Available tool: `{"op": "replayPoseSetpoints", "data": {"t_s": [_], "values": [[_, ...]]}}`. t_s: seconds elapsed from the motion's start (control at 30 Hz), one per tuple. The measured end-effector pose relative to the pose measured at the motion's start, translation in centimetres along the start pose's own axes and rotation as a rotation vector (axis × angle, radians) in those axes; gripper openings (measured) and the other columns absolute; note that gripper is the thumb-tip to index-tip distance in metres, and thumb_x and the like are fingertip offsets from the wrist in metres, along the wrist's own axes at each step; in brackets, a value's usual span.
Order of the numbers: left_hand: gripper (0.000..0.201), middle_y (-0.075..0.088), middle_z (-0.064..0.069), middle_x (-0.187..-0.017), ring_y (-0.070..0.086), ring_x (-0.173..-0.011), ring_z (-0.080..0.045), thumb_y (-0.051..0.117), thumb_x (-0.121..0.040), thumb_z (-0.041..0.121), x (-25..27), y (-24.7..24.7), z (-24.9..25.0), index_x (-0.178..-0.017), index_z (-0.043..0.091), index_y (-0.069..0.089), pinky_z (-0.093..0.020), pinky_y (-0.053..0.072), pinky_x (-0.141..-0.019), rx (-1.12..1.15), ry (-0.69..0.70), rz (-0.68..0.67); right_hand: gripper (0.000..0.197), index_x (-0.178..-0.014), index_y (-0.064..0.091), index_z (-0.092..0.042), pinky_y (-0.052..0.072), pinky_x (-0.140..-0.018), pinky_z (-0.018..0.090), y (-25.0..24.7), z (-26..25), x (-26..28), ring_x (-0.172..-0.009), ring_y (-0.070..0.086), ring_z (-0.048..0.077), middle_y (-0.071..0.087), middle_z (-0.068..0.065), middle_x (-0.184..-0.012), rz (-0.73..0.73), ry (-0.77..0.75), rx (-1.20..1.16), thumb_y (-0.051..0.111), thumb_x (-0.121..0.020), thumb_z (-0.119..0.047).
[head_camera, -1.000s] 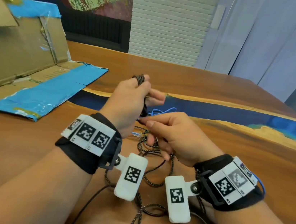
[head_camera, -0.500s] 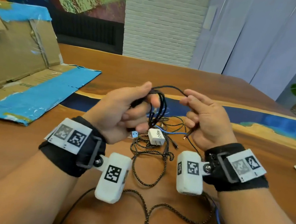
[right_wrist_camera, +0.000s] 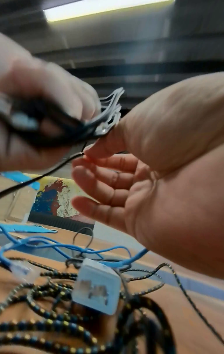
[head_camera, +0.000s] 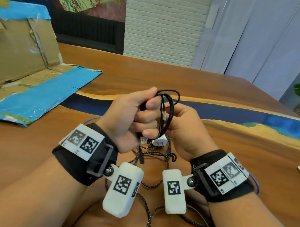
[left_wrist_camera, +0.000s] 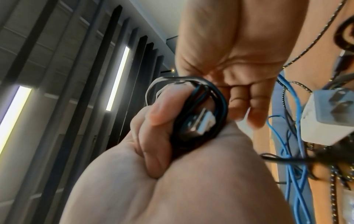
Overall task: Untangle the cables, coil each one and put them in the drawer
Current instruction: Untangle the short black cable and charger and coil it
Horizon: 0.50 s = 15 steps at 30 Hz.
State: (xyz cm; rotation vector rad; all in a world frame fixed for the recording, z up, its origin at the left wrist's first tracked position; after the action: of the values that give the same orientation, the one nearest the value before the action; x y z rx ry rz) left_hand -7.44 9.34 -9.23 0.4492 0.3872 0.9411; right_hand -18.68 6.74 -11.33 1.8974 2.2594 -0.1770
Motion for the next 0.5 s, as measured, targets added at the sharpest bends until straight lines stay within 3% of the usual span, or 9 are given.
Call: {"op": "replayPoseSetpoints", "data": {"t_s": [0.13, 0.23, 0.33, 0.37, 0.5], "values": [[0.045, 0.02, 0.01, -0.044, 0.01, -0.036, -0.008, 0.038, -0.105, 0.037, -0.2, -1.3, 0.3, -0.063, 0.02, 0.043, -0.023, 0.02, -0.041, -0.018, 0.009, 0.072, 0.026, -0.114, 0.07, 0.001, 0.057, -0.074, 0.038, 0.4, 0.0, 0.5, -0.086, 0.064, 0.031, 0.068, 0.016, -0.097, -0.089, 0.113, -0.174, 0.05, -0.101, -0.01], [0.047, 0.019, 0.009, -0.044, 0.01, -0.037, -0.009, 0.038, -0.105, 0.036, -0.2, -2.0, 0.5, -0.062, 0.018, 0.046, -0.025, 0.018, -0.042, -0.068, 0.02, 0.116, 0.039, -0.125, 0.066, 0.002, 0.052, -0.089, 0.053, 0.4, 0.1, 0.6, -0.098, 0.065, 0.038, 0.07, 0.017, -0.107, -0.139, 0.121, -0.153, 0.057, -0.099, -0.026], [0.046, 0.018, 0.008, -0.045, 0.006, -0.042, -0.013, 0.039, -0.106, 0.035, -0.3, -2.2, 0.3, -0.065, 0.017, 0.048, -0.025, 0.022, -0.042, -0.183, 0.029, 0.163, 0.025, -0.113, 0.071, -0.002, 0.046, -0.097, 0.067, 0.4, 0.4, 0.4, -0.096, 0.065, 0.04, 0.07, 0.019, -0.103, -0.123, 0.073, -0.064, 0.067, -0.094, -0.017], [0.045, 0.018, 0.008, -0.045, 0.007, -0.042, -0.013, 0.039, -0.106, 0.035, -0.4, -2.2, 0.3, -0.067, 0.016, 0.05, -0.025, 0.024, -0.042, -0.22, 0.039, 0.177, 0.021, -0.112, 0.071, -0.005, 0.047, -0.094, 0.065, 0.4, 0.5, 0.3, -0.097, 0.064, 0.04, 0.071, 0.018, -0.103, -0.115, 0.067, -0.052, 0.066, -0.095, -0.015], [0.038, 0.02, 0.009, -0.044, 0.015, -0.037, -0.008, 0.04, -0.108, 0.033, -0.6, -2.6, 0.9, -0.076, 0.015, 0.052, -0.024, 0.027, -0.044, -0.284, 0.111, 0.221, 0.029, -0.122, 0.068, 0.0, 0.049, -0.077, 0.041, -0.1, 0.1, 0.3, -0.094, 0.066, 0.033, 0.073, 0.015, -0.109, -0.089, 0.083, -0.092, 0.055, -0.101, -0.015]]}}
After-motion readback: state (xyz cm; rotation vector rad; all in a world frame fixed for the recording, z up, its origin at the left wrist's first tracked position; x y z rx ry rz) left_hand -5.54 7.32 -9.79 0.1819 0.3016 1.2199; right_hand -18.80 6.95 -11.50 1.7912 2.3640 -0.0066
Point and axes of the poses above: each hand's wrist, its own x-axis away from the middle knuckle, its own y-axis out of the palm, z = x × y, the point moved 6 cm from there along -x, towards the middle knuckle
